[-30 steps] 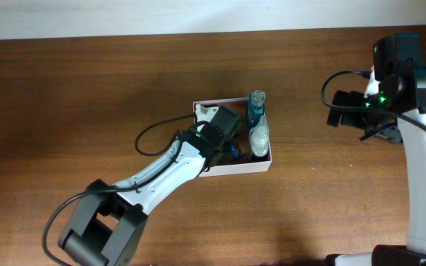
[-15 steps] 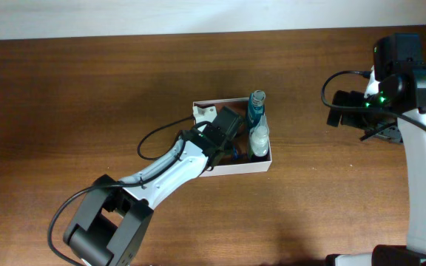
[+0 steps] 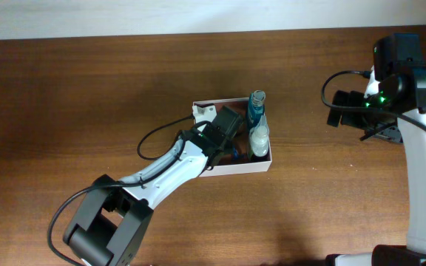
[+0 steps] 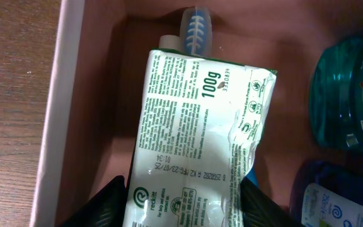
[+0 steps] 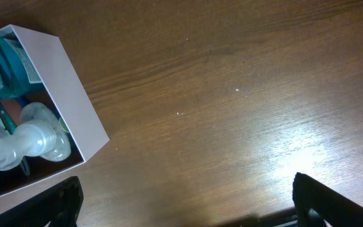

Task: Pack container

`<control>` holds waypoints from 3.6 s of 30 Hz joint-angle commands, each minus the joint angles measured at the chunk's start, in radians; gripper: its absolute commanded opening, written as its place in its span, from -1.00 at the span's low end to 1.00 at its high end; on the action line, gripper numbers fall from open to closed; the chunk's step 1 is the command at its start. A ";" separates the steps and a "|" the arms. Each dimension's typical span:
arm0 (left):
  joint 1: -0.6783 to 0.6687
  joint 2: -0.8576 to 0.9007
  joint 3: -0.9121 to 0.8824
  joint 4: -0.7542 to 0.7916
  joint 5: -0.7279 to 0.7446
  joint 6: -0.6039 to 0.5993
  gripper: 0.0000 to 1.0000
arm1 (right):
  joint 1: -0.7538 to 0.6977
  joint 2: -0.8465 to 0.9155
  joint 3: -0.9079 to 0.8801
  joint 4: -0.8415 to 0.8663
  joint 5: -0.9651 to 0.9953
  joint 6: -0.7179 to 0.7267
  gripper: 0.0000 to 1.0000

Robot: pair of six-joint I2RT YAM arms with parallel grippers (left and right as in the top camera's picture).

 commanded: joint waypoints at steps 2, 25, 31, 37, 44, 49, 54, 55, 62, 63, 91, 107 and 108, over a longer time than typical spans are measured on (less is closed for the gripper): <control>0.003 0.011 0.018 0.003 -0.022 -0.013 0.15 | -0.006 -0.017 0.013 0.000 0.012 0.005 0.97; 0.005 -0.089 0.109 0.003 0.058 0.081 0.01 | -0.006 -0.017 0.013 0.001 0.012 0.005 0.96; 0.049 -0.174 0.117 -0.002 -0.023 0.159 0.02 | -0.006 -0.017 0.013 0.000 0.012 0.005 0.97; 0.181 -0.243 0.117 -0.077 -0.145 0.198 0.57 | -0.006 -0.016 0.013 0.000 0.012 0.005 0.97; 0.358 -0.246 0.117 -0.233 -0.195 0.204 0.99 | -0.006 -0.016 0.013 0.000 0.012 0.005 0.97; 0.431 -0.246 0.116 -0.290 -0.195 0.204 0.99 | -0.006 -0.016 0.013 0.000 0.012 0.005 0.97; 0.448 -0.246 0.117 -0.290 -0.194 0.204 0.99 | -0.006 -0.016 0.013 0.001 0.012 0.005 0.97; 0.448 -0.246 0.117 -0.290 -0.194 0.204 0.99 | -0.006 -0.016 0.013 0.000 0.012 0.005 0.97; 0.448 -0.246 0.117 -0.290 -0.194 0.204 0.99 | -0.006 -0.017 0.013 0.001 0.012 0.005 0.97; 0.448 -0.246 0.116 -0.290 -0.194 0.204 0.99 | -0.006 -0.016 0.013 0.000 0.012 0.005 0.97; 0.448 -0.246 0.117 -0.290 -0.194 0.204 0.99 | -0.005 -0.162 0.013 0.001 0.012 0.005 0.97; 0.448 -0.246 0.117 -0.290 -0.194 0.204 0.99 | -0.005 -0.713 -0.012 0.000 0.012 0.005 0.97; 0.448 -0.246 0.117 -0.290 -0.194 0.204 0.98 | -0.005 -0.747 -0.025 0.000 0.012 0.005 0.97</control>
